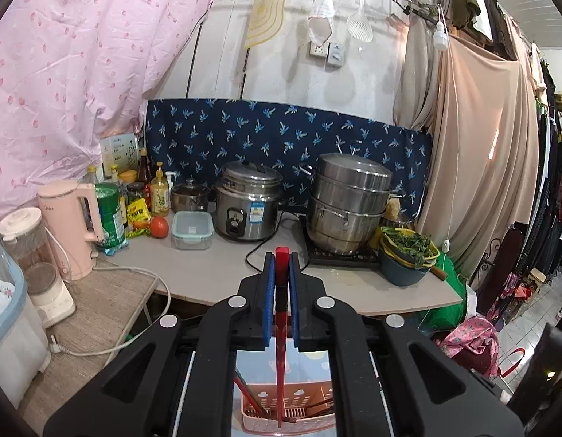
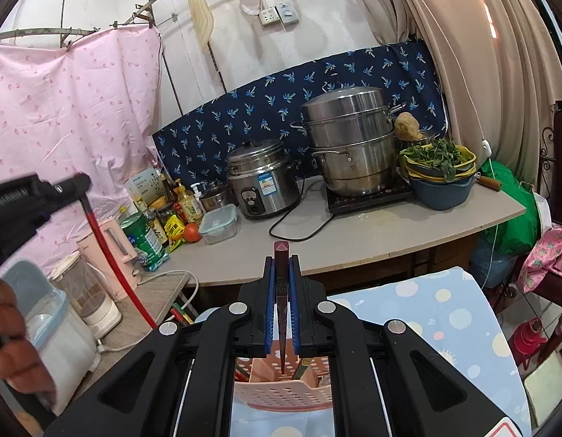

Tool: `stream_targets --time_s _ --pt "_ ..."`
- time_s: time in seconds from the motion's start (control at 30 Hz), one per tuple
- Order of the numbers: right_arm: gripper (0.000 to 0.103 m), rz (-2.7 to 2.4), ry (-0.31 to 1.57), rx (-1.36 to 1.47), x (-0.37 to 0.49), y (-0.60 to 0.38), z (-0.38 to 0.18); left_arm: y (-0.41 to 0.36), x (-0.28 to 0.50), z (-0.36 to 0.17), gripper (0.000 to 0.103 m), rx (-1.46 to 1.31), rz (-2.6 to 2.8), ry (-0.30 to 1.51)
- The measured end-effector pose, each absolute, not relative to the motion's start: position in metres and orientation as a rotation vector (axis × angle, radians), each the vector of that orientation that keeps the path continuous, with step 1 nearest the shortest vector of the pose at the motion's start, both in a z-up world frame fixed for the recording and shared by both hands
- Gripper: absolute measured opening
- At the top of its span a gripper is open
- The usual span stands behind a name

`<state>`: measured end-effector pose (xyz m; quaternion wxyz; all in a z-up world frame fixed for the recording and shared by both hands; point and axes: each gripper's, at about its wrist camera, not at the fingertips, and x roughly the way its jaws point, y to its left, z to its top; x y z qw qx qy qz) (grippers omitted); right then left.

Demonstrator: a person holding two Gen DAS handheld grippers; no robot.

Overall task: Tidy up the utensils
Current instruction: 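Lift both chopsticks, lower them into the pink holder and open both tools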

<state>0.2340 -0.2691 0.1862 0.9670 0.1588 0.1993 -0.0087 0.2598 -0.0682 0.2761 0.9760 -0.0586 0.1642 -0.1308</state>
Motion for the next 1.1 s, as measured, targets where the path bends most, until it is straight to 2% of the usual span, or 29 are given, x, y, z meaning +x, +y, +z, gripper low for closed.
stream_targets --time_s 0.27,0.7,1.1 --pt "0.007 -0.012 0.415 0.321 0.238 -0.268 0.182 -0.057 0.262 0.294 0.007 -0.12 -0.228 0.273" --pt "0.007 -0.014 0.474 0.306 0.248 -0.259 0.155 -0.067 0.3 0.222 0.007 -0.141 -0.232 0.403" --pt "0.007 -0.022 0.494 0.301 0.247 -0.258 0.148 -0.074 0.304 0.186 0.007 -0.142 -0.252 0.508"
